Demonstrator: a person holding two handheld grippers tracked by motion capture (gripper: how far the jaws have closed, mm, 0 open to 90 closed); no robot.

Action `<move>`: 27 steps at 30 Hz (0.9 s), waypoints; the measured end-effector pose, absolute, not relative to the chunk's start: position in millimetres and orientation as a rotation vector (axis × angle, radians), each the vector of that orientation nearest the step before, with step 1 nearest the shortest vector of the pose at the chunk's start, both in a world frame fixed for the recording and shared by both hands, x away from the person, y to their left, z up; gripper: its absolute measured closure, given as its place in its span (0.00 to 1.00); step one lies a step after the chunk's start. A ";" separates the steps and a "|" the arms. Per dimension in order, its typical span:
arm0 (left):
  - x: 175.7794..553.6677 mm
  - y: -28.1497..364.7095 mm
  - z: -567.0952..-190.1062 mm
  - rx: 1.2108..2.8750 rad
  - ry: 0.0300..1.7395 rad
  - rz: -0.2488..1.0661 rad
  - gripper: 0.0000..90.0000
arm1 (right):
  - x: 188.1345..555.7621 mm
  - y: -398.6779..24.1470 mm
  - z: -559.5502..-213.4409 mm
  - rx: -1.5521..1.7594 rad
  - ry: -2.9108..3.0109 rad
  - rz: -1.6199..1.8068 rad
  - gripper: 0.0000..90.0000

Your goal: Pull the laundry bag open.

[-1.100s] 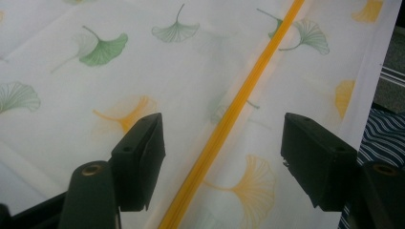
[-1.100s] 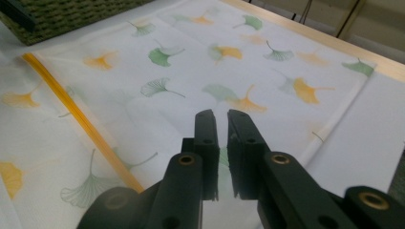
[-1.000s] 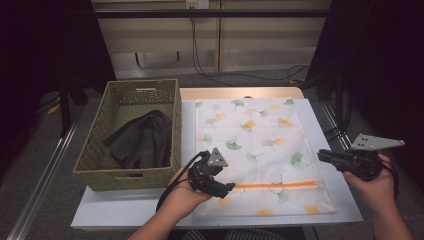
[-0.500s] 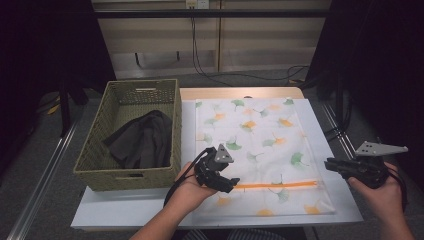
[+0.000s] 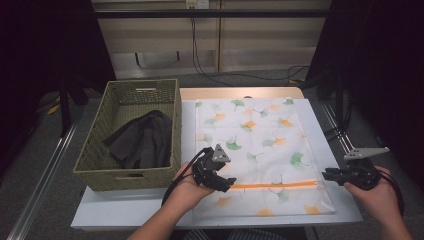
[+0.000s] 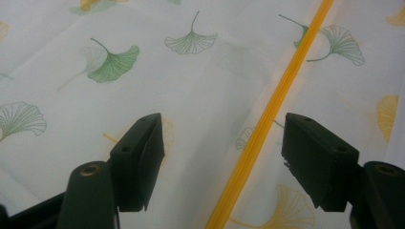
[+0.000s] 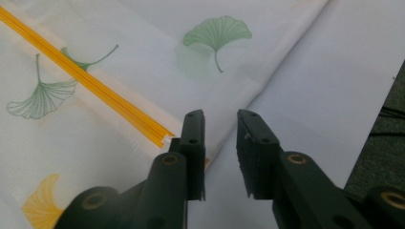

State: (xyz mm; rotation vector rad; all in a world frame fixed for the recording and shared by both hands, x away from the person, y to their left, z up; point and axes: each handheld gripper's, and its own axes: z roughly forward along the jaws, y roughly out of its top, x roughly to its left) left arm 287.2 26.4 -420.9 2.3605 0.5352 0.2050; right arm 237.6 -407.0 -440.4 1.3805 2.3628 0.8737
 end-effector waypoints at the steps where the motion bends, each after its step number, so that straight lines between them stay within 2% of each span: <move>1: 287.3 27.0 -421.4 2.356 0.537 0.193 0.34 | 238.1 -406.9 -441.1 1.392 2.379 0.875 0.79; 19: 287.4 25.7 -424.1 2.368 0.529 0.199 0.34 | 245.7 -402.8 -459.4 1.533 2.445 0.853 0.69; 24: 286.7 25.4 -423.7 2.377 0.528 0.199 0.34 | 245.8 -402.2 -460.2 1.523 2.453 0.852 0.71; 25: 286.6 25.4 -423.4 2.380 0.526 0.203 0.34 | 245.1 -399.7 -460.3 1.512 2.456 0.845 0.74; 27: 286.5 25.2 -423.7 2.373 0.524 0.205 0.34 | 244.6 -397.5 -460.1 1.503 2.457 0.825 0.75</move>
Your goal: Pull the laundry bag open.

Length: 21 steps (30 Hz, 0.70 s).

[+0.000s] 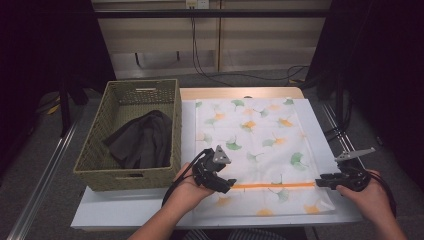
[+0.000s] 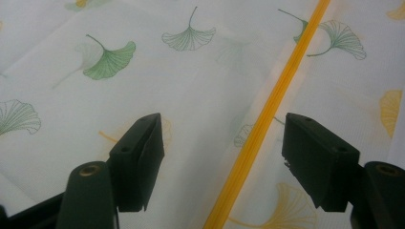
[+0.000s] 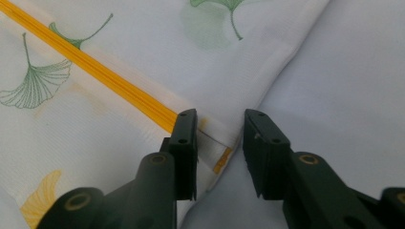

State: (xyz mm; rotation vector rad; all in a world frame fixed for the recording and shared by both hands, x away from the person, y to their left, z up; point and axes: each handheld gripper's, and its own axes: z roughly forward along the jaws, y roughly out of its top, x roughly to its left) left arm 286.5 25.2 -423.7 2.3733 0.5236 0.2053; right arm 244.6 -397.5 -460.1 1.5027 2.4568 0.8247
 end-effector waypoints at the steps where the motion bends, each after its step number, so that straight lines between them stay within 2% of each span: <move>1: 286.3 24.8 -423.9 2.368 0.526 0.204 0.34 | 244.2 -393.6 -459.1 1.496 2.457 0.783 0.77; 3: 285.9 24.4 -423.8 2.365 0.515 0.203 0.34 | 244.4 -387.8 -457.5 1.474 2.485 0.753 0.89; 7: 284.4 23.6 -423.6 2.349 0.533 0.193 0.34 | 244.1 -387.1 -458.3 1.432 2.498 0.784 0.94; 8: 285.6 23.9 -423.3 2.347 0.528 0.153 0.35 | 242.0 -385.3 -457.7 1.421 2.483 0.795 0.96; 21: 285.0 3.8 -420.7 2.316 0.482 0.144 0.37 | 239.7 -382.7 -421.4 1.330 2.441 0.932 0.96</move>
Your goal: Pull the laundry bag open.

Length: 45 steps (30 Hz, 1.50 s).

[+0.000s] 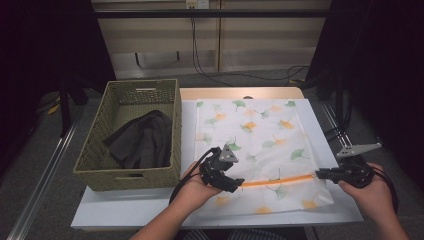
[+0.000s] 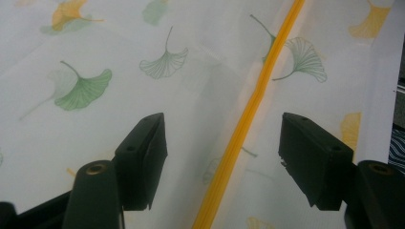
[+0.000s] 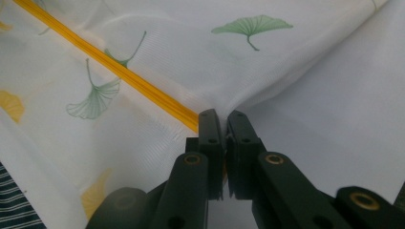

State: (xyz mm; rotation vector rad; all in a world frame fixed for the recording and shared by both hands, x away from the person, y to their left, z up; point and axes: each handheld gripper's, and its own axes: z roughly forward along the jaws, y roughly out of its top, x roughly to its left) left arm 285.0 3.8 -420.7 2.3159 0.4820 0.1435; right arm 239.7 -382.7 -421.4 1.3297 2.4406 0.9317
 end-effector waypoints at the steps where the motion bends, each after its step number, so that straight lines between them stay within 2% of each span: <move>1: 284.7 2.0 -420.3 2.320 0.475 0.142 0.37 | 239.7 -381.7 -419.7 1.325 2.434 0.942 0.96; 12: 282.8 -21.5 -409.0 2.234 0.426 0.067 0.36 | 238.6 -376.0 -398.0 1.240 2.435 1.066 0.97; 19: 282.2 -29.6 -409.5 2.193 0.436 0.034 0.36 | 241.6 -363.4 -385.1 1.177 2.443 1.007 0.96; 24: 282.5 -27.5 -412.9 2.227 0.427 0.055 0.37 | 243.6 -347.3 -379.6 1.126 2.489 0.859 0.97; 30: 281.3 -27.0 -412.3 2.213 0.429 0.046 0.37 | 244.8 -348.3 -380.6 1.160 2.467 0.838 0.97; 45: 276.9 -50.6 -404.8 2.209 0.367 -0.006 0.43 | 240.8 -346.4 -368.5 1.140 2.441 0.954 0.96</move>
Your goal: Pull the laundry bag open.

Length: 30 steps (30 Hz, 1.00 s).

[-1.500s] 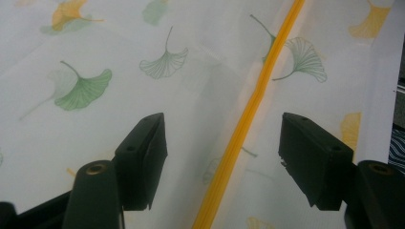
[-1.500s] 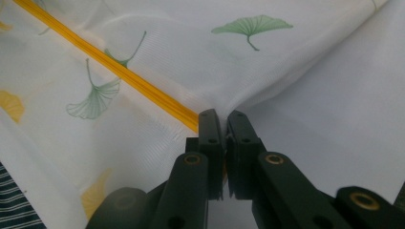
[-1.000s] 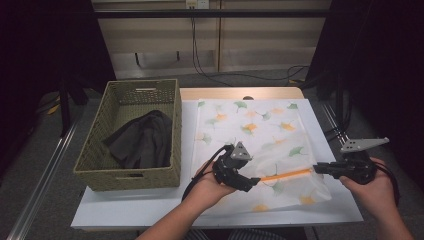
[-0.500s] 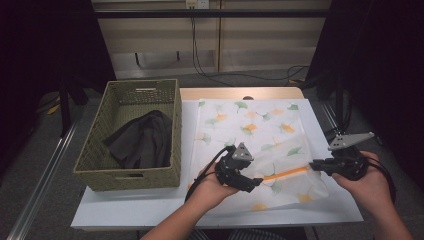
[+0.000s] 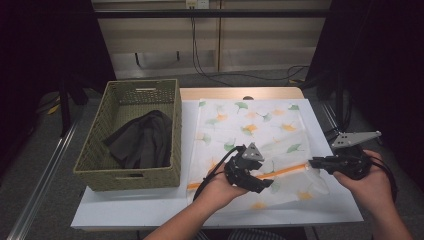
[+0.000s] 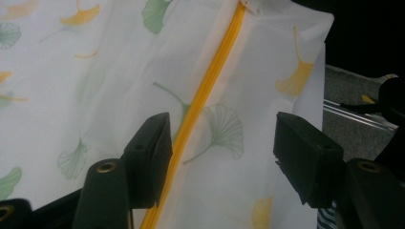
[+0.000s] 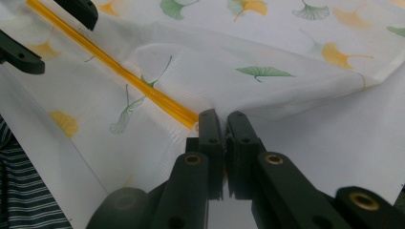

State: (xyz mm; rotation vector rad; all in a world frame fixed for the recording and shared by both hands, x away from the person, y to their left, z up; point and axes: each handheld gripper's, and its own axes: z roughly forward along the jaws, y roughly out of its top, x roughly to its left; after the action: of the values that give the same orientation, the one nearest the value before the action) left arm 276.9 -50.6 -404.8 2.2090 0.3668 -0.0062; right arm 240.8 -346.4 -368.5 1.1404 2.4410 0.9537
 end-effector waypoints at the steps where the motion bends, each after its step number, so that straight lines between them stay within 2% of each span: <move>1: 275.9 -53.7 -404.4 2.198 0.355 -0.012 0.43 | 240.8 -346.4 -368.5 1.140 2.441 0.954 0.96; 17: 271.8 -92.0 -402.6 2.215 0.286 -0.051 0.52 | 236.7 -343.1 -367.6 1.112 2.435 0.970 0.96; 22: 276.3 -98.7 -408.1 2.210 0.270 -0.097 0.60 | 236.2 -340.0 -368.5 1.093 2.450 0.969 0.96; 30: 280.0 -105.6 -407.7 2.212 0.265 -0.117 0.61 | 237.6 -339.2 -370.0 1.097 2.458 0.981 0.96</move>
State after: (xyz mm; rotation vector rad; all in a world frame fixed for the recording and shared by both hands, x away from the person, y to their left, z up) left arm 280.0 -105.6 -407.7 2.2121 0.2654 -0.1165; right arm 237.6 -339.2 -370.0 1.0969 2.4577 0.9813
